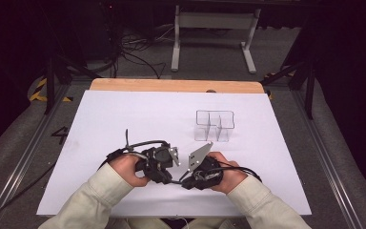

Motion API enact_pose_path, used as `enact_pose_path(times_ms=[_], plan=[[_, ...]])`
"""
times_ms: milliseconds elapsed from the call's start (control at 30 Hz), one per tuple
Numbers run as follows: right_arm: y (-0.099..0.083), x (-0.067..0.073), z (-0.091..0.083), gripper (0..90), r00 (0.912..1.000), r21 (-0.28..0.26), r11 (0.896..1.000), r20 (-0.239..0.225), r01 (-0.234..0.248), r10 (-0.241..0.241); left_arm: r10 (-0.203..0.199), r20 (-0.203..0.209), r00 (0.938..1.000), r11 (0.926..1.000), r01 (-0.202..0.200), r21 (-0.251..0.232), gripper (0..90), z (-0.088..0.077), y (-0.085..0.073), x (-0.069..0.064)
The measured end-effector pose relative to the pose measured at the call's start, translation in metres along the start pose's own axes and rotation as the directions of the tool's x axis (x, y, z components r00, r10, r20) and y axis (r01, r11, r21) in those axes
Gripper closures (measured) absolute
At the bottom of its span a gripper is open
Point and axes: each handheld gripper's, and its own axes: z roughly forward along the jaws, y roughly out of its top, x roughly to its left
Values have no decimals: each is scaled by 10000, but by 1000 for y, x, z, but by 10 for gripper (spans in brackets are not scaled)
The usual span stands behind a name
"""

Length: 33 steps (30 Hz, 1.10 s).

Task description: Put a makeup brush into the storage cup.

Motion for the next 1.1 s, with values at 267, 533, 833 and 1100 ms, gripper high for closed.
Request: enact_pose_path(times_ms=[267,533,833,1100], plan=[[-3,-1,-8,841,9994,-284,9994,275,-212,220,-238,226,9995,9897,267,-1408,535,-15,-8,2],[-6,-2,-23,840,9970,-872,9956,674,-330,390,-613,-22,9981,9726,593,-2246,349,-28,-21,0],[-12,-4,-39,840,9898,-1549,9863,1205,-572,764,-658,-444,9968,9619,516,-2686,283,-36,-33,-6],[-14,-6,-53,840,9802,-2230,9726,1681,-652,1042,-887,-517,9947,9513,692,-3004,260,-39,-44,-5]])
